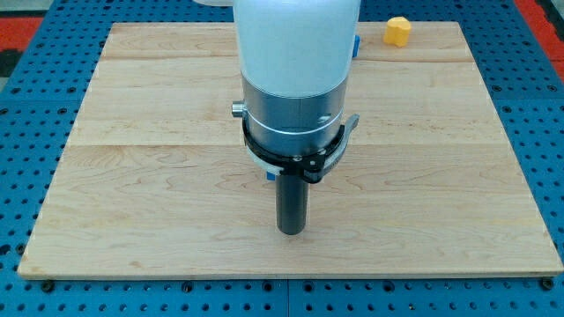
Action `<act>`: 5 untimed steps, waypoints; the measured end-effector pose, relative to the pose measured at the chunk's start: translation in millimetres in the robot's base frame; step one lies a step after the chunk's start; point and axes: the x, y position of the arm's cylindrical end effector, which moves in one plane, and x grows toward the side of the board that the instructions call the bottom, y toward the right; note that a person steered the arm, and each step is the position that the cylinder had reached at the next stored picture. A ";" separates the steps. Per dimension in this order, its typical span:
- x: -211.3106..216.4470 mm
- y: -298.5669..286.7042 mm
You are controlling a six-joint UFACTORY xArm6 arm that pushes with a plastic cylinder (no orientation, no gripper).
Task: Point your arm slightly right
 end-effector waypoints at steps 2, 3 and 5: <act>0.0 9.1; 0.0 16.0; -8.4 17.6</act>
